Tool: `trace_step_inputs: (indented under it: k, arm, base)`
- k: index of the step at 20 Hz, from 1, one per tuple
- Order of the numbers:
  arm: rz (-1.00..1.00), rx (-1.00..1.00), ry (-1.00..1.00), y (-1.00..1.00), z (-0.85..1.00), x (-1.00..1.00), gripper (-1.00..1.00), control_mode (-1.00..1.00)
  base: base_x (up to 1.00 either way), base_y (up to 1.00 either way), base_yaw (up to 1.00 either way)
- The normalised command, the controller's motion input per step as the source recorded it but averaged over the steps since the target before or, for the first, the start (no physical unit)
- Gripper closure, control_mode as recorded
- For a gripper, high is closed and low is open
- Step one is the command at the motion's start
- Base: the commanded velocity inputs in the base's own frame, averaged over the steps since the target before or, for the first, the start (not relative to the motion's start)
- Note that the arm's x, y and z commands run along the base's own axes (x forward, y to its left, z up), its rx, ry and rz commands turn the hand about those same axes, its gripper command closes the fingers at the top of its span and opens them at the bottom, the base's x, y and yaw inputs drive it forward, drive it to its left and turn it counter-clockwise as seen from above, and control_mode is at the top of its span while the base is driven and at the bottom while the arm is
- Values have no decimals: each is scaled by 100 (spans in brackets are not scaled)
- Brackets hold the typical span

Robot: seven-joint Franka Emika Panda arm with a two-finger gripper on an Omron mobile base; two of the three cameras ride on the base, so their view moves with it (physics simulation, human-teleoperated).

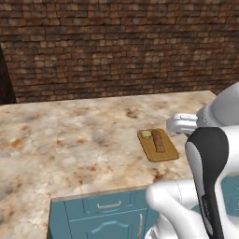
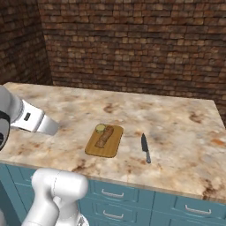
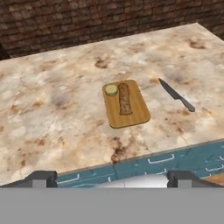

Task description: Retrieve the sausage and cheese from the fridge and place them on the cutting board on the counter.

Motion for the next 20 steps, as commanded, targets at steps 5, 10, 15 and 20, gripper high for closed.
trace_step_inputs:
  k: [5,10,15,20]
  arm:
    - [0,2,0,-11,-3,0,-100,-100]
    - [0,0,0,0,0,0,-100,100]
    - [0,0,0,0,0,0,-100,100]
    - [0,0,0,0,0,0,-100,100]
  base:
    - [0,0,0]
    - [-64,-13,-18]
    - [-55,-5,-81]
    - [-12,0,-97]
